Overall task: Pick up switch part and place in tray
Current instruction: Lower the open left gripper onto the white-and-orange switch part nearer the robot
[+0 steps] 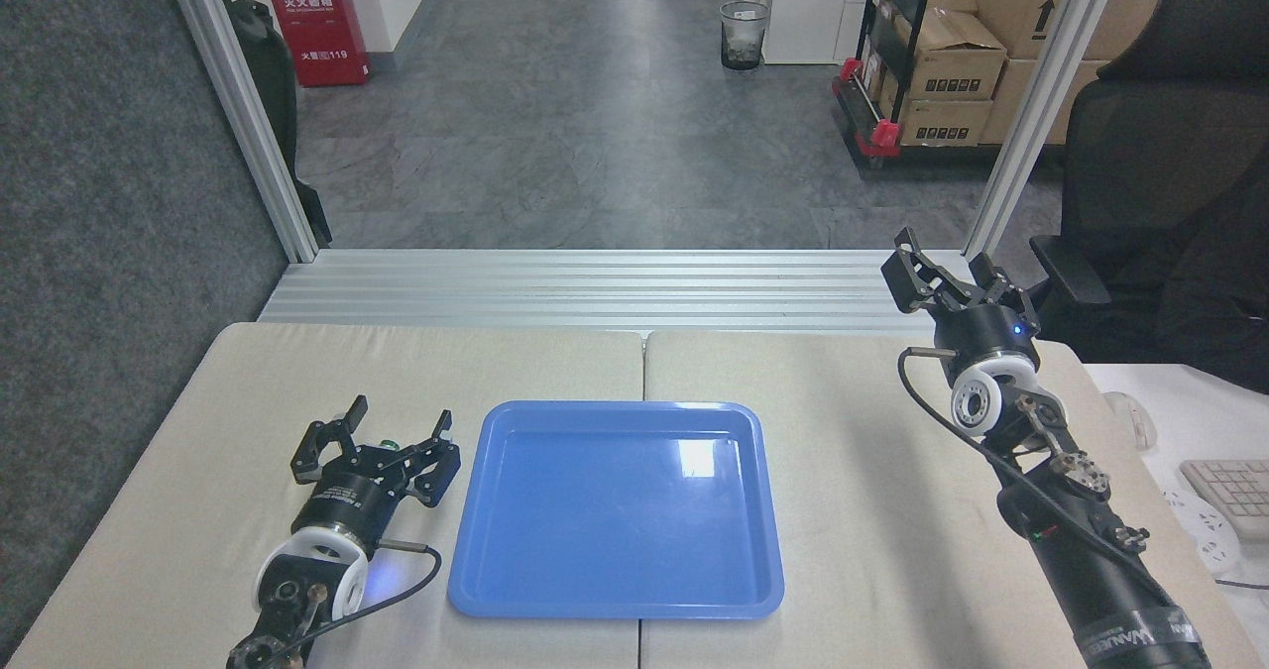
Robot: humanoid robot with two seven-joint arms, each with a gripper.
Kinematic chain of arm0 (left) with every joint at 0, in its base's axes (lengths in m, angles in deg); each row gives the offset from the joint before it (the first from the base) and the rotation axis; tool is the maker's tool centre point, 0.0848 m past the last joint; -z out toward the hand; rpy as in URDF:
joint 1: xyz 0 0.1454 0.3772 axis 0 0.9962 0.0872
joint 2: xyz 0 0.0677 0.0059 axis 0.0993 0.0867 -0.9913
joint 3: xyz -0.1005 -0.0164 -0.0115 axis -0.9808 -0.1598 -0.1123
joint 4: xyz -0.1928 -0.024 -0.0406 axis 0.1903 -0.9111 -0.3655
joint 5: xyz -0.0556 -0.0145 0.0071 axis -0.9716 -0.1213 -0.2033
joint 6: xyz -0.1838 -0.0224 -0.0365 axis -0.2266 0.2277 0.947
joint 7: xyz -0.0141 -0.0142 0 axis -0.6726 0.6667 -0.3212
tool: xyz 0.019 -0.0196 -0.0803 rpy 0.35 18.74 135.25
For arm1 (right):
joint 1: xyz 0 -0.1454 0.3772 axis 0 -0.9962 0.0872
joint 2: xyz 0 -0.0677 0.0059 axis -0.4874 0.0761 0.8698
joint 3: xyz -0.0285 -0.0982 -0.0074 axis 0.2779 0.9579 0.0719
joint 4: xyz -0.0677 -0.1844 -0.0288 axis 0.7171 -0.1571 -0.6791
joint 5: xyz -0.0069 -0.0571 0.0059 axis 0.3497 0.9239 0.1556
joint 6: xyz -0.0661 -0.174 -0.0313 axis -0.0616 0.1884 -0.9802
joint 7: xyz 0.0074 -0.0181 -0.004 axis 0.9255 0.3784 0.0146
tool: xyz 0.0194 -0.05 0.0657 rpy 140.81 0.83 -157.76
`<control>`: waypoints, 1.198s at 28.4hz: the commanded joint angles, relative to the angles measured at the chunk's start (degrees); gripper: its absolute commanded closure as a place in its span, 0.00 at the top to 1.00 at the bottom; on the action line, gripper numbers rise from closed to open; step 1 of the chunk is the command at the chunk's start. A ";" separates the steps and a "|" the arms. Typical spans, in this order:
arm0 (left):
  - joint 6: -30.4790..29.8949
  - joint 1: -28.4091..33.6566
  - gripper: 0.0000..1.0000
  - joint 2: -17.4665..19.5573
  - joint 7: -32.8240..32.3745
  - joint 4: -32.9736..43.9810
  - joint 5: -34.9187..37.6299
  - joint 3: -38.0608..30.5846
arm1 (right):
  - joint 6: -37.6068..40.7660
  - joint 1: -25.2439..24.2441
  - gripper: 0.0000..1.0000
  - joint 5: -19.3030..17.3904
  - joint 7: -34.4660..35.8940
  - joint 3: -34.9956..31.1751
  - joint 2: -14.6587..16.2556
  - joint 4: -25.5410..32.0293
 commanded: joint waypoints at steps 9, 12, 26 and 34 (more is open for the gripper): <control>-0.09 0.32 1.00 3.96 1.88 -10.38 0.69 3.42 | 0.00 0.03 0.99 0.00 0.01 0.00 0.02 0.00; -0.09 0.32 1.00 3.87 1.88 -12.49 0.69 3.77 | 0.00 -0.06 0.99 0.00 0.01 0.00 0.02 0.00; 0.44 0.32 1.00 3.61 2.32 -14.78 0.69 3.95 | 0.00 0.03 0.99 0.00 0.01 0.00 0.02 0.00; 0.44 -0.12 0.86 3.87 2.23 -14.96 0.77 4.65 | 0.00 0.03 0.99 0.00 0.01 0.00 0.02 0.00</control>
